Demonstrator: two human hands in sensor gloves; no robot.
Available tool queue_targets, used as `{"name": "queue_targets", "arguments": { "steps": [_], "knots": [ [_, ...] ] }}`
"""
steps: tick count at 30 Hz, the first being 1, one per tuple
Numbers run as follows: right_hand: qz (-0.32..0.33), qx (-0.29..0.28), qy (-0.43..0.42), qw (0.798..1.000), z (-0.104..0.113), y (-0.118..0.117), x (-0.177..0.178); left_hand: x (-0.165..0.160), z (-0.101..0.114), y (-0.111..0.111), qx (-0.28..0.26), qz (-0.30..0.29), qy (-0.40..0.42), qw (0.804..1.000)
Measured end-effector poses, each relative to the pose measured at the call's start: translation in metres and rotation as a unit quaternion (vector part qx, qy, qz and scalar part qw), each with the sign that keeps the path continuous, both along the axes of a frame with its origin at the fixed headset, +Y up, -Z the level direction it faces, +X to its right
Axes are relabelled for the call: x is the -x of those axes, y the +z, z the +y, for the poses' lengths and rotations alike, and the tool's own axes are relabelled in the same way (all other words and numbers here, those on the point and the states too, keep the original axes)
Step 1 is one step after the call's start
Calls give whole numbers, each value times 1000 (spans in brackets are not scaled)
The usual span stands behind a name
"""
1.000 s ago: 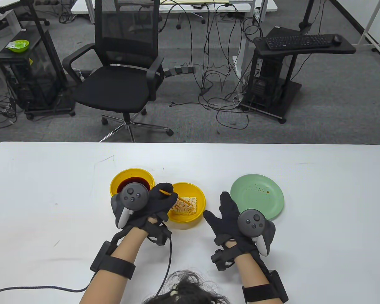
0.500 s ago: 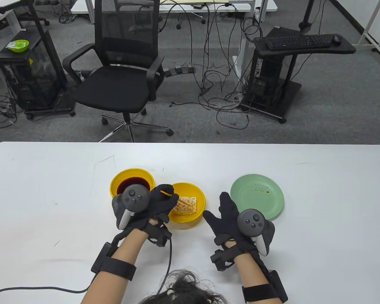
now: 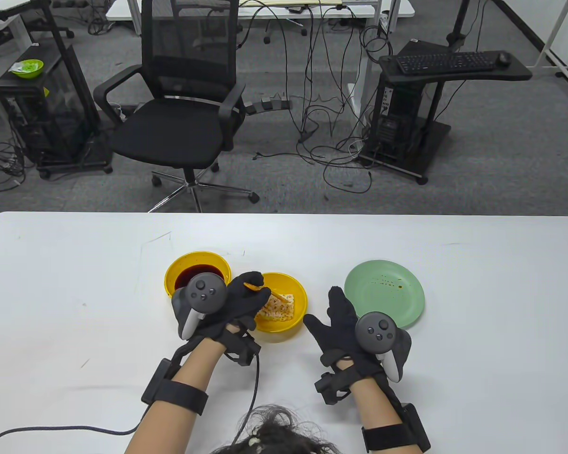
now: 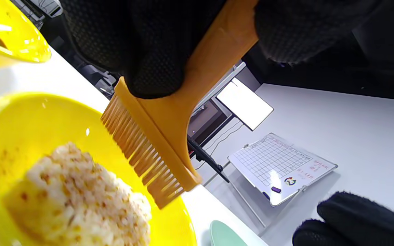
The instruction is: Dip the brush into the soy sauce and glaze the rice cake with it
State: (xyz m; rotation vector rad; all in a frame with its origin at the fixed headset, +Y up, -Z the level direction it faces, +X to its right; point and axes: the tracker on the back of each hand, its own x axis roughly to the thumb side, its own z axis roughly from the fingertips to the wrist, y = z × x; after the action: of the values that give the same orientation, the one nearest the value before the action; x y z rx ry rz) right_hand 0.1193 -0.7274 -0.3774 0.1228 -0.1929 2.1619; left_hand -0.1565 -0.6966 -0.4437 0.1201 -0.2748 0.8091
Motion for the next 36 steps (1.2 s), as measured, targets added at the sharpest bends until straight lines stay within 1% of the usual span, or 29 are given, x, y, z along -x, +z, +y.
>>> {"name": "queue_targets", "arguments": {
  "steps": [2,4,8,10,13,16,19,22,24,27,29,30,31,34,36],
  "knots": [
    [0,0,-1,1000,0,0,0,-4,-5,-1,6,-1,-15,1000],
    [-1,-1,-1,1000,0,0,0,-1,-7,1,7,2,-18,1000],
    [0,0,0,1000,0,0,1,14,7,7,-3,7,-21,1000],
    [3,1,0,1000,-1,0,2,13,9,5,-8,3,-2,1000],
    [4,1,0,1000,-1,0,2,3,4,2,-1,9,6,1000],
    [3,0,-2,1000,-1,0,1,-3,-7,0,14,11,4,1000],
    [3,0,-4,1000,0,0,1,3,-11,4,9,17,6,1000],
    [4,-1,-2,1000,0,0,2,12,-9,10,9,16,-11,1000],
    [7,1,-3,1000,-1,0,3,15,-8,14,7,19,-2,1000],
    [11,-1,-4,1000,0,0,5,20,-7,21,-7,22,27,999],
    [13,-4,-4,1000,1,2,7,22,-7,28,-23,21,67,997],
    [15,-6,-4,1000,1,2,8,23,-6,30,-25,18,69,997],
    [18,-10,-2,1000,2,3,9,24,-4,35,-38,23,65,997],
    [25,-23,1,999,5,5,15,25,1,46,-88,34,49,994],
    [33,-35,2,999,8,8,21,24,5,54,-131,45,22,990]
  ]
}}
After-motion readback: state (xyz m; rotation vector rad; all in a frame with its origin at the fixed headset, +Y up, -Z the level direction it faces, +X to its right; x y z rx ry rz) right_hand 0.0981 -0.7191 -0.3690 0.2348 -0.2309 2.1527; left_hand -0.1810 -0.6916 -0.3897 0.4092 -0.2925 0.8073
